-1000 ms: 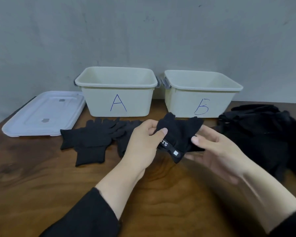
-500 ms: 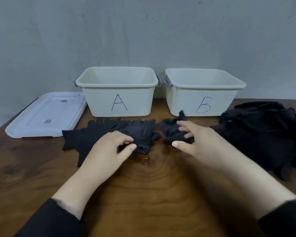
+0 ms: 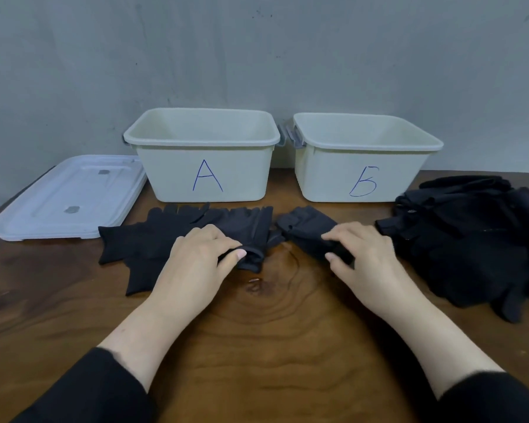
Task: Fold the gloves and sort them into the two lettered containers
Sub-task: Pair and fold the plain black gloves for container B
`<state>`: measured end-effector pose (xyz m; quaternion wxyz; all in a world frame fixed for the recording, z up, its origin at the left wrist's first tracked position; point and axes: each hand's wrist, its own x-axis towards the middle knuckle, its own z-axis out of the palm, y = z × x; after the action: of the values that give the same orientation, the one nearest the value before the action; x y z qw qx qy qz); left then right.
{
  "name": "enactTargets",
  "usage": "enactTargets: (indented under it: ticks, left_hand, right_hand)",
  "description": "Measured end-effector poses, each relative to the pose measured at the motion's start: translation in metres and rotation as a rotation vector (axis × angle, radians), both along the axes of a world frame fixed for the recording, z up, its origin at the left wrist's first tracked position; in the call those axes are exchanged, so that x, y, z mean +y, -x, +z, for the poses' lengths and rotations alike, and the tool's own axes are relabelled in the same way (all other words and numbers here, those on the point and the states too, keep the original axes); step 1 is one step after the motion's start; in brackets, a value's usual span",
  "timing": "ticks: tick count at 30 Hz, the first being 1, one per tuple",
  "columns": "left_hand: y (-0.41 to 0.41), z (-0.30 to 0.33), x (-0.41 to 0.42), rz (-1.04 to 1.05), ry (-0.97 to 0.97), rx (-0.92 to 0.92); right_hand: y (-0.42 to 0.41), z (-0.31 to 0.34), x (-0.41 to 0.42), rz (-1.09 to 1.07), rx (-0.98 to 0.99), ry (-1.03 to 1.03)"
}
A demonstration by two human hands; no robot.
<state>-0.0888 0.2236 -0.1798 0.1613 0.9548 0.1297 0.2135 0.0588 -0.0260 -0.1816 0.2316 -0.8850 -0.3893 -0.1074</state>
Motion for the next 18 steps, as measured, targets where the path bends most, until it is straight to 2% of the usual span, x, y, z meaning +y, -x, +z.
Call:
enactTargets:
  ticks: [4,8,11,18]
  left_hand:
    - [0.000,-0.001,-0.002,-0.023,-0.004,0.036]
    - [-0.002,-0.001,-0.003,0.004,0.050,-0.015]
    - [-0.008,0.001,-0.005,0.045,0.122,-0.111]
    - [-0.029,0.025,-0.019,0.200,0.345,-0.454]
  right_hand:
    - [-0.015,0.005,-0.008,0.047,0.170,0.076]
    - [-0.007,0.000,0.000,0.032,0.116,0.136]
    - [-0.003,-0.002,0.004,0.001,0.079,0.144]
    - [-0.001,0.005,0.006,0.065,0.068,-0.087]
